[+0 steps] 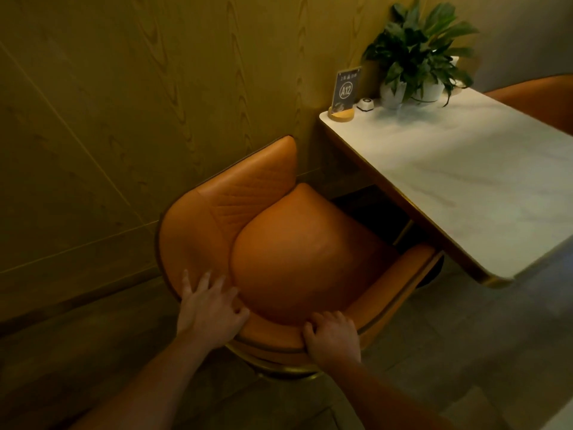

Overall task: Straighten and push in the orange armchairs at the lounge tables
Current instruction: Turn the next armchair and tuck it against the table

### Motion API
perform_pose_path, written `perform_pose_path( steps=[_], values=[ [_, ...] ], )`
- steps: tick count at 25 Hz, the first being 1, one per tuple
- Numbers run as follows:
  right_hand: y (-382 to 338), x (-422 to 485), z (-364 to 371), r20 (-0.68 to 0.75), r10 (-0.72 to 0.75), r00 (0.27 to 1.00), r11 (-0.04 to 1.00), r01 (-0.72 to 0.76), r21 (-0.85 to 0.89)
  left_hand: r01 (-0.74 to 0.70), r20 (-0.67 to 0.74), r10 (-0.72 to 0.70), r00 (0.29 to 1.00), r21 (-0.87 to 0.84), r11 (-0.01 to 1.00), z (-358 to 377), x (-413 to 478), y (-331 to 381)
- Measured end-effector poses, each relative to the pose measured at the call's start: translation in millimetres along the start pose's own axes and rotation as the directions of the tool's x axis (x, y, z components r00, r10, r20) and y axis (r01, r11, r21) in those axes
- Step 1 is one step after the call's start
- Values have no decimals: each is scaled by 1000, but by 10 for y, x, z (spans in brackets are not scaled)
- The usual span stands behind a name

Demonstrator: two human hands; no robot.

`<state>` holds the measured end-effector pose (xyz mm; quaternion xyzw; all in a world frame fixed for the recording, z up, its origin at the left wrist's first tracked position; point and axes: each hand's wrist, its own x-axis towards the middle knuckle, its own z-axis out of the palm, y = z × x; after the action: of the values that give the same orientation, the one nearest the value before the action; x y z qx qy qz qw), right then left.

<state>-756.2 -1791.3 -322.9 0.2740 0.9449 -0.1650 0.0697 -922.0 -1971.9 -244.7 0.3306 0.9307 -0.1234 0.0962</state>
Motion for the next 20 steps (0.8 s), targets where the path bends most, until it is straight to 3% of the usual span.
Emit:
perform_pose_path(
  steps=[4, 7, 12, 16, 20],
  values=[
    [21, 88, -109, 179, 12, 984, 1000, -9, -15, 112, 77, -110, 991, -14, 994, -71, 80, 109],
    [8, 108, -169, 179, -13, 984, 1000, 17, -23, 125, 97, -124, 988, 2, 992, -74, 85, 136],
    [-92, 36, -385, 151, -89, 984, 996, 85, 31, 149, 39, -144, 989, -176, 973, -251, -198, 99],
    [-369, -97, -848, 115, -283, 952, 957, 272, 105, 185, 18, -186, 982, -252, 950, -525, -748, -98],
    [-903, -284, -1340, 128, -491, 862, 870, 477, 130, 335, 10, -347, 938, -289, 897, -752, -1478, -399]
  ],
)
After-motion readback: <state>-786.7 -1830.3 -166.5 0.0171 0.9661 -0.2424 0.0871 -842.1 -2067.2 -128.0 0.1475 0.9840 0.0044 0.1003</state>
